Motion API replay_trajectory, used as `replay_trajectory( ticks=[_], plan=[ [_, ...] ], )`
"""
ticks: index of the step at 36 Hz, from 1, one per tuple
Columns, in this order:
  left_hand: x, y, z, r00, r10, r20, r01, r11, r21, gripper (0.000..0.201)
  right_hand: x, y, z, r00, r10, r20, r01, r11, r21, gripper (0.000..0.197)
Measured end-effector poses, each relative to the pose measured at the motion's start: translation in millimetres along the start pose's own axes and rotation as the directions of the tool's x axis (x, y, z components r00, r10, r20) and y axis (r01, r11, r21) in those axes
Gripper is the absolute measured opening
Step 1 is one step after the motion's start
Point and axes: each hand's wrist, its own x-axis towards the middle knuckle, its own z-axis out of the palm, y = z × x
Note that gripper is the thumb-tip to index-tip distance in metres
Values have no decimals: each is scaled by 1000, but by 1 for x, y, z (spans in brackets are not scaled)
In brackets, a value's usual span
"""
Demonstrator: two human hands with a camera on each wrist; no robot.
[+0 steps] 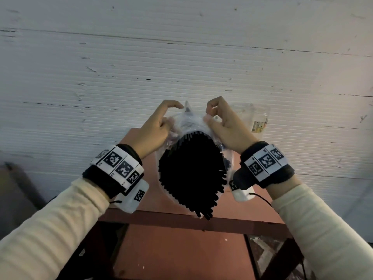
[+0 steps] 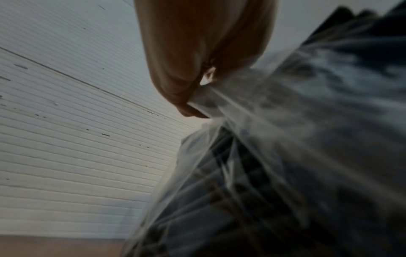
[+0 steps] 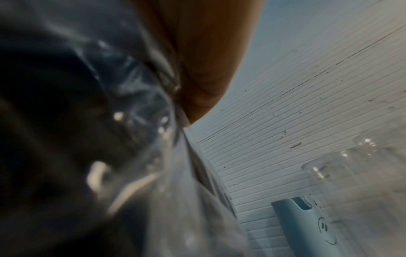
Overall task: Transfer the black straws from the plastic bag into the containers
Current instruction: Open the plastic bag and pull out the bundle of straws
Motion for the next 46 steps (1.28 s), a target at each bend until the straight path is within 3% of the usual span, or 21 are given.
replay_trajectory(
  ticks=[6, 9, 11, 17, 21, 23, 26, 35, 39, 41, 46],
  plan=[
    [3, -6, 9, 1000, -23, -1, 23, 1000, -14, 35, -16, 8, -7, 999, 11, 32, -12, 1000, 11, 14],
    [9, -16, 7, 995, -66, -69, 64, 997, -32, 37, -28, 12, -14, 988, 42, 152, -52, 997, 63, 35],
    [12, -23, 3, 990, -113, -87, 106, 991, -84, 39, -32, 13, -16, 987, 85, 136, -94, 994, 61, 43],
    [10, -24, -9, 973, -232, -15, 226, 961, -161, 34, -28, 19, -10, 981, 165, 104, -167, 986, 12, 40],
    [5, -20, -13, 972, -230, 55, 237, 951, -200, 53, -21, 15, -5, 988, 127, 93, -130, 991, 34, 49],
    [2, -23, -14, 975, -219, 46, 224, 948, -225, 50, -18, 13, -3, 989, 105, 99, -108, 994, 20, 44],
    [-1, -28, -20, 979, -202, 11, 200, 957, -211, 27, -14, 10, -1, 992, 87, 92, -90, 995, 34, 27],
    [-1, -24, -28, 994, -54, -90, 49, 997, -52, 23, 9, -2, 9, 999, 34, 2, -34, 999, 42, 36],
    [-2, -29, -29, 994, -95, -48, 88, 989, -122, 11, 18, 4, 11, 989, 110, 102, -103, 992, -66, 23],
    [-3, -34, -30, 994, -101, -31, 97, 989, -112, 22, 17, 8, 11, 979, 151, 140, -141, 987, -78, 9],
    [-2, -37, -31, 997, -78, 7, 78, 993, -91, 29, 13, 3, 8, 986, 65, 156, -59, 997, -45, 10]
  ],
)
